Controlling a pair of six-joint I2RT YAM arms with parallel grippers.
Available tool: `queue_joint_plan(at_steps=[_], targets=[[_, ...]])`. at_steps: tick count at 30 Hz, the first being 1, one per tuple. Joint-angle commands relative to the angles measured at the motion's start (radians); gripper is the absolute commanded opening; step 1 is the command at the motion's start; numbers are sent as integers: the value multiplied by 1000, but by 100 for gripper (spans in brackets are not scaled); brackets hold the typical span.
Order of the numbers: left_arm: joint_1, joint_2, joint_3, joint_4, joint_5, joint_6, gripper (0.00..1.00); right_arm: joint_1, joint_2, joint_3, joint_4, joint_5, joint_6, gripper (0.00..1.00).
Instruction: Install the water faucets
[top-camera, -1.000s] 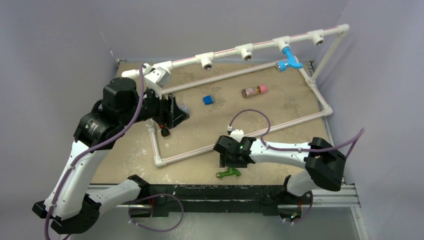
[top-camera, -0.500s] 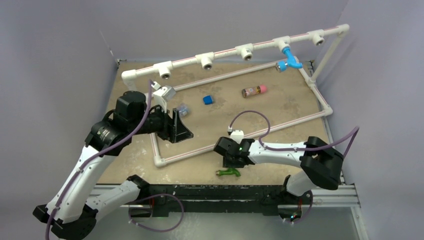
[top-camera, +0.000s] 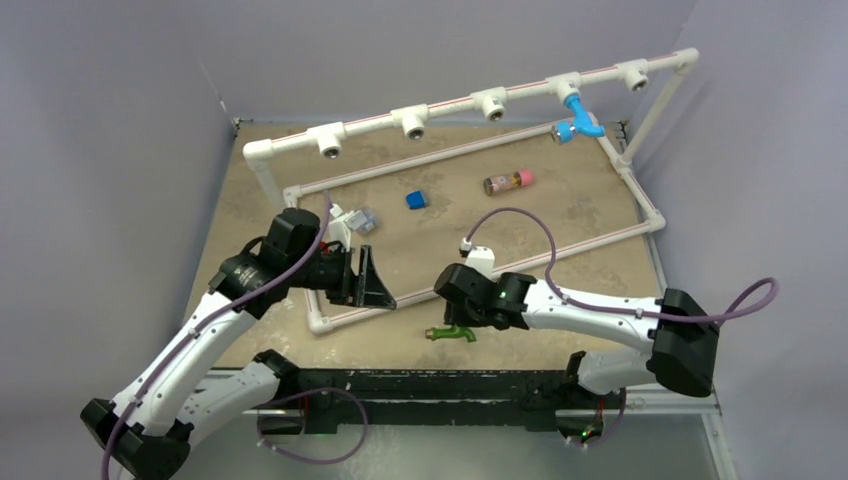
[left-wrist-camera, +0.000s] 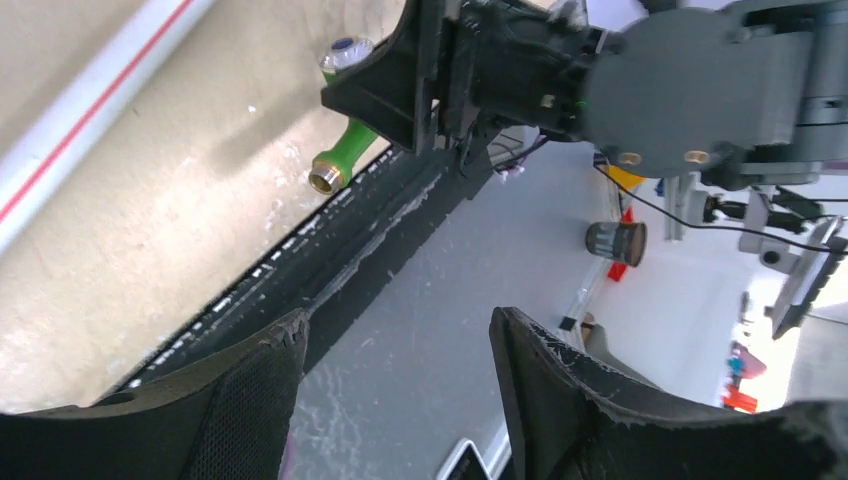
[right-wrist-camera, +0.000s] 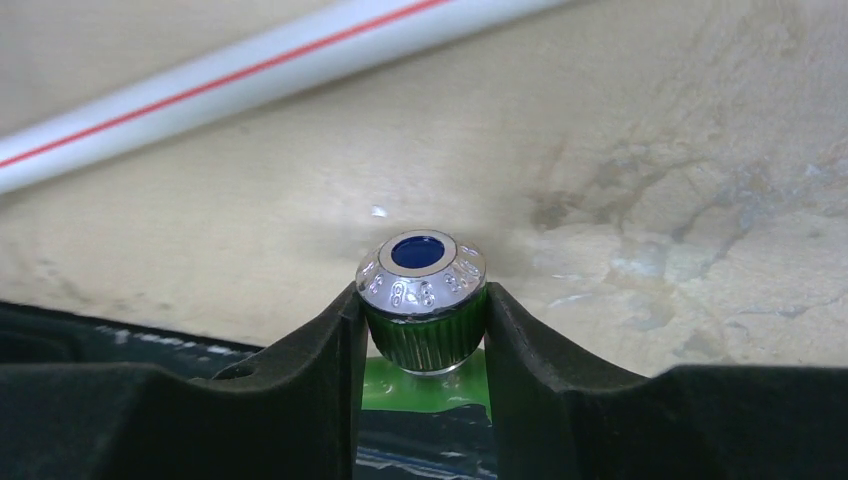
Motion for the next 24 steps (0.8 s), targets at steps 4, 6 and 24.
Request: queue_joint_plan(at_steps=[4, 6, 24], targets=[[-2, 11, -116, 197, 142, -198, 66, 13, -36, 189, -46, 63, -47, 0], [-3, 25, -147, 251, 177, -240, 66, 14, -22, 238, -54, 60, -58, 0], [-3, 21, -288, 471, 136, -387, 62, 16, -12, 398, 36, -31, -93, 0]])
